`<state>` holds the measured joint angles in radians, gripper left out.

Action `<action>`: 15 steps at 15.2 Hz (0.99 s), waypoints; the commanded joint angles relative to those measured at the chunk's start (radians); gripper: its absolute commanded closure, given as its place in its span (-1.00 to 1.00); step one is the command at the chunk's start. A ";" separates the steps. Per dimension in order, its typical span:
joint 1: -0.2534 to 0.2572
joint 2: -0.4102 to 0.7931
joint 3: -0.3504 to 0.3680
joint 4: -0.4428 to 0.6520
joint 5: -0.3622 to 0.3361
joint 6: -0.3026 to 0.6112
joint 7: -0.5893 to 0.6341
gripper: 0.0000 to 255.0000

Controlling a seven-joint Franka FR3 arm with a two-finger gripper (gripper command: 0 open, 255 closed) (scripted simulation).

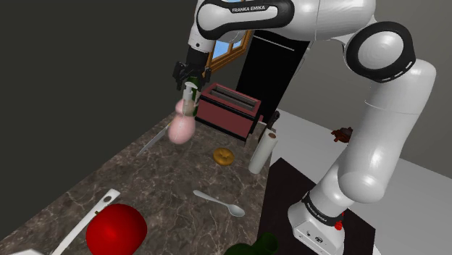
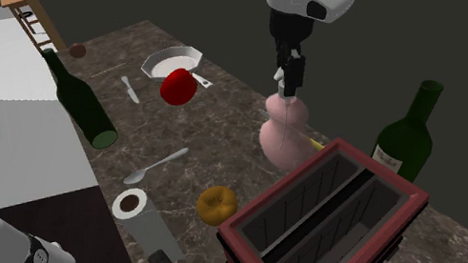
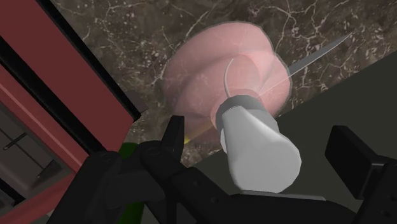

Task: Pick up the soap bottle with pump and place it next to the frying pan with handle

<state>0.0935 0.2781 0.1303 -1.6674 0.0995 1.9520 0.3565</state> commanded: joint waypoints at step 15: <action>0.000 -0.010 0.000 0.040 -0.001 -0.050 0.005 1.00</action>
<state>0.0941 0.2718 0.1308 -1.6359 0.0987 1.9134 0.3619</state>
